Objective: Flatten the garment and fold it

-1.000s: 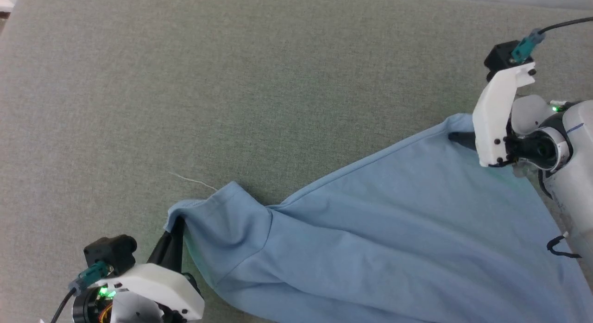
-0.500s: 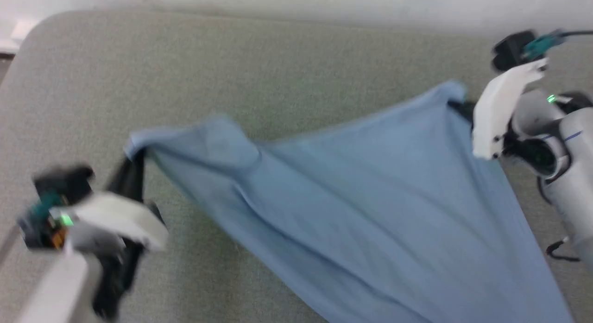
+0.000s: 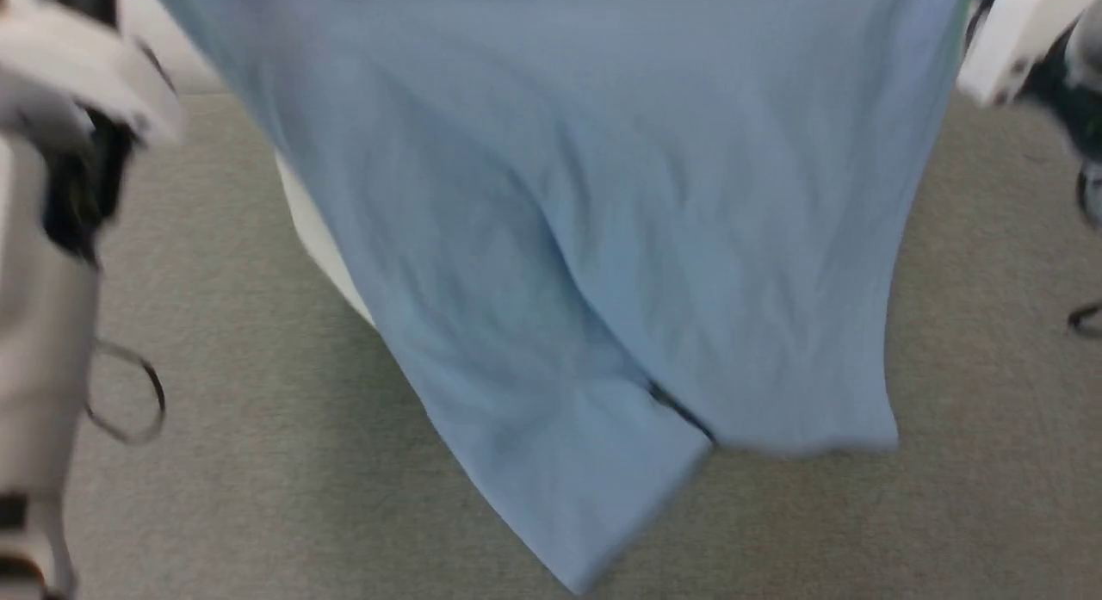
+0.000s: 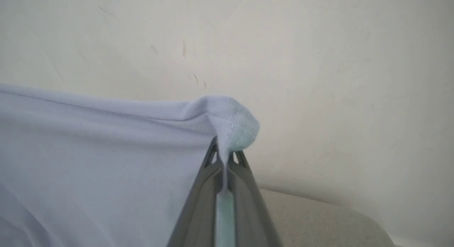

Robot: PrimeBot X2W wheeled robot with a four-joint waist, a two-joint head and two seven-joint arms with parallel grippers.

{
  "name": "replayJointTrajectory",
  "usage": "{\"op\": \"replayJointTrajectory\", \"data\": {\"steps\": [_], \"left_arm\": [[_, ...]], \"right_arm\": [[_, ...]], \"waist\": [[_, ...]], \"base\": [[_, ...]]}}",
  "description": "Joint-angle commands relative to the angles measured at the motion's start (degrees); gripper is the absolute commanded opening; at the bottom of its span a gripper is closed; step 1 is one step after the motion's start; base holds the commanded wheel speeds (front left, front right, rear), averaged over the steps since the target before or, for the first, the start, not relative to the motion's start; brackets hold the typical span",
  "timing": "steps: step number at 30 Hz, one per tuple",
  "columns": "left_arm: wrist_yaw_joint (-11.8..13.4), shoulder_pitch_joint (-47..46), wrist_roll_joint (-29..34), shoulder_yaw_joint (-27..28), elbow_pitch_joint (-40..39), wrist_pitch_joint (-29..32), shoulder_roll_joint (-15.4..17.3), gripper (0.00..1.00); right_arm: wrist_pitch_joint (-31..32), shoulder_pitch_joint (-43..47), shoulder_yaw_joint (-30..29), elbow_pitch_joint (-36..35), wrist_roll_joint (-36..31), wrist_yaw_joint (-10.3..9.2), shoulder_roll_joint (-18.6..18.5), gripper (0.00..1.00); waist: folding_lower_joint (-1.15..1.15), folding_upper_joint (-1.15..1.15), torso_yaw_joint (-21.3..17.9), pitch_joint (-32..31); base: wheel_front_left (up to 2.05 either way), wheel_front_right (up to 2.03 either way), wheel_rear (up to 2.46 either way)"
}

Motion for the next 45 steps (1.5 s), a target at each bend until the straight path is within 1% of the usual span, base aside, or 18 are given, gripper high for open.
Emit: {"op": "replayJointTrajectory", "data": {"steps": [1,7,13,17,22,25,29,32,35,38,41,43,45], "left_arm": [[-0.3,-4.4,1.1,0.2,2.6,-1.2,0.5,0.00],[-1.4,-21.1,4.9,-0.5,9.9,-5.1,1.9,0.00],[-2.7,-33.5,7.3,-2.0,15.2,-7.3,1.5,0.00],[-3.4,-37.3,7.6,-2.5,18.7,-8.7,0.8,0.00],[-4.6,-37.3,6.6,-2.6,23.6,-10.8,-0.4,0.00],[-5.3,-35.5,4.9,-1.9,26.8,-12.0,-1.5,0.00],[-6.7,-31.1,2.5,-1.3,30.6,-12.8,-3.6,0.00],[-7.4,-25.8,-0.8,0.6,33.2,-12.9,-5.2,0.00],[-8.3,-18.7,-3.7,2.2,34.5,-13.7,-6.8,0.00],[-9.2,-10.2,-5.7,3.1,34.0,-14.5,-7.8,0.00],[-9.7,-1.0,-6.6,3.1,31.6,-15.1,-8.4,0.00],[-9.6,5.0,-6.9,2.9,29.2,-15.2,-8.6,0.00],[-9.0,11.2,-7.4,3.1,26.1,-15.2,-8.6,0.00]], "right_arm": [[-2.0,-3.1,-1.0,1.3,-0.9,-0.13,0.1,0.00],[-11.8,-15.0,-2.5,3.8,-6.0,-0.13,0.1,0.00],[-19.6,-24.4,-2.8,5.9,-9.0,-0.13,-0.2,0.00],[-22.0,-27.9,-1.3,8.6,-9.2,-0.13,0.7,0.00],[-23.7,-28.2,2.5,11.9,-7.4,-0.13,2.0,0.00],[-24.6,-26.5,5.0,13.7,-5.5,-0.13,3.0,0.00],[-25.6,-21.8,8.5,15.3,-1.7,-0.13,4.2,0.00],[-26.6,-16.4,11.5,15.6,1.0,-0.13,4.2,0.00],[-28.0,-9.0,14.2,14.3,4.3,-0.13,3.8,0.00],[-29.1,-0.7,16.5,12.6,6.7,-0.13,2.7,0.00],[-29.6,7.2,18.6,10.1,7.9,-0.13,1.1,0.00],[-29.5,12.2,20.1,7.8,8.2,-0.13,-0.1,0.00],[-29.7,17.1,20.5,5.2,8.7,-0.13,-1.0,0.00]], "waist": [[0.00,0.00,-2.9,3.0],[0.00,0.00,-4.5,8.9],[0.00,0.00,-4.1,13.9],[0.00,0.00,-3.8,16.5],[0.00,0.00,-3.3,18.4],[0.00,0.00,-2.9,18.7],[0.00,0.00,-2.4,17.8],[0.00,0.00,-1.6,15.8],[0.00,0.00,-0.7,12.6],[0.00,0.00,0.1,9.2],[0.00,0.00,0.8,6.1],[0.00,0.00,1.2,4.2],[0.00,0.00,1.3,1.8]], "base": [[0.00,0.00,0.00],[0.00,0.00,0.00],[0.00,0.00,0.00],[0.00,0.00,0.00],[0.00,0.00,0.00],[0.00,0.00,0.00],[0.00,0.00,0.00],[0.00,0.00,0.00],[0.00,0.00,0.00],[0.00,0.00,0.00],[0.00,0.00,0.00],[0.00,0.00,0.00],[0.00,0.00,0.00]]}}
